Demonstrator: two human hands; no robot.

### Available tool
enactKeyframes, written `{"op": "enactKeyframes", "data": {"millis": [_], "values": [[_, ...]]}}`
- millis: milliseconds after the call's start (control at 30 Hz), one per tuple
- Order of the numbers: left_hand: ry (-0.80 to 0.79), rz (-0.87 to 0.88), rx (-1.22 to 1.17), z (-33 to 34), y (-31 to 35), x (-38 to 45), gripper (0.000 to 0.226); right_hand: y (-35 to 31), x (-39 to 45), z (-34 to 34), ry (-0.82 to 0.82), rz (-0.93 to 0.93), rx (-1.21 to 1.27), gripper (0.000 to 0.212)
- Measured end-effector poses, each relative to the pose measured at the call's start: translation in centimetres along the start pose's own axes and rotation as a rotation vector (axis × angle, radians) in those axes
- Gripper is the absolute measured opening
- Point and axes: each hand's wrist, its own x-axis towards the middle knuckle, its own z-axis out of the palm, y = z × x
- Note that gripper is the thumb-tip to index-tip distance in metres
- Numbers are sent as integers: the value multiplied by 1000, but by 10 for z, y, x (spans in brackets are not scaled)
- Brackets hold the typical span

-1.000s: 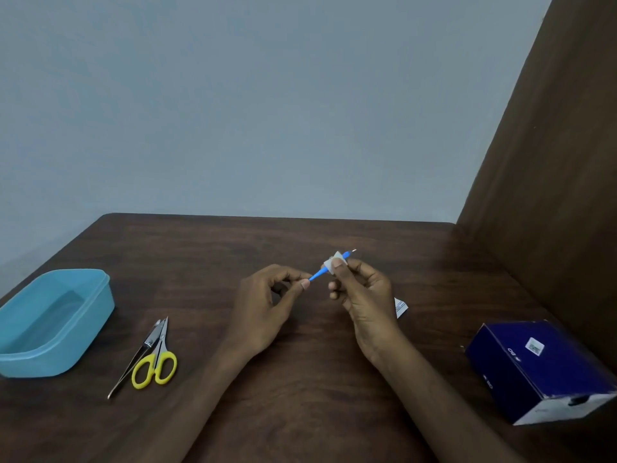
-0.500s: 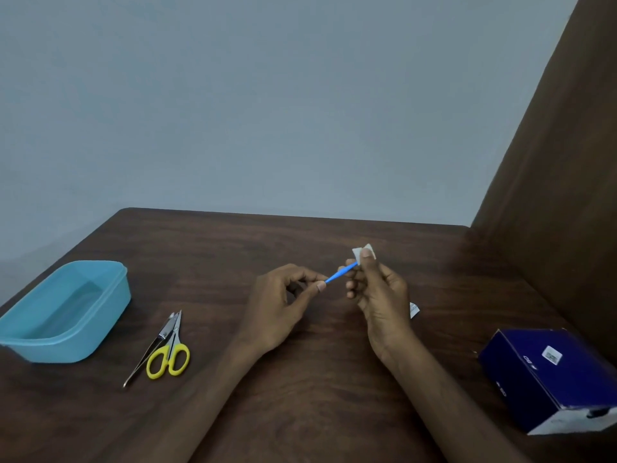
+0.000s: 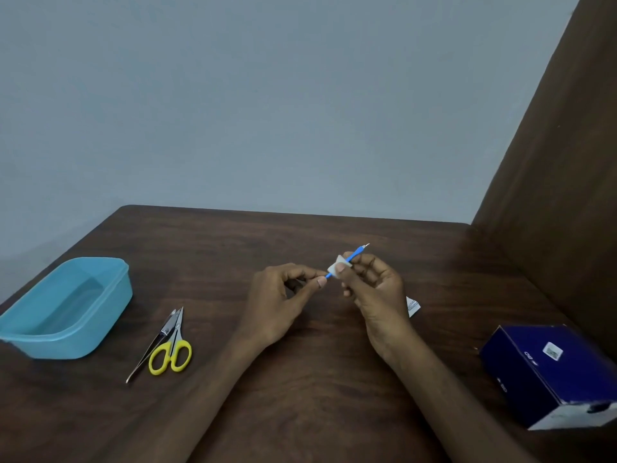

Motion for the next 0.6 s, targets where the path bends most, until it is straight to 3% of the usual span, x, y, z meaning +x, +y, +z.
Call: {"op": "enactKeyframes", "data": {"millis": [67,167,300,400,600], "values": [[9,-7,-30,0,3,-1,9,0,-2,2,-36,15,-29,23],[21,-14,-58,-1,5,0,8,-2,-2,3,-37,28,-4,11],[-1,-15,-86,-1,5,-1,15,-3,2,2,8,60,48,18],[7,-8,-105,0,4,-1,27,-3,3,3,17,71,72,7],[-9,-14,-125,0,0,1,43,-1,-1,4,-28,48,5,36]]}}
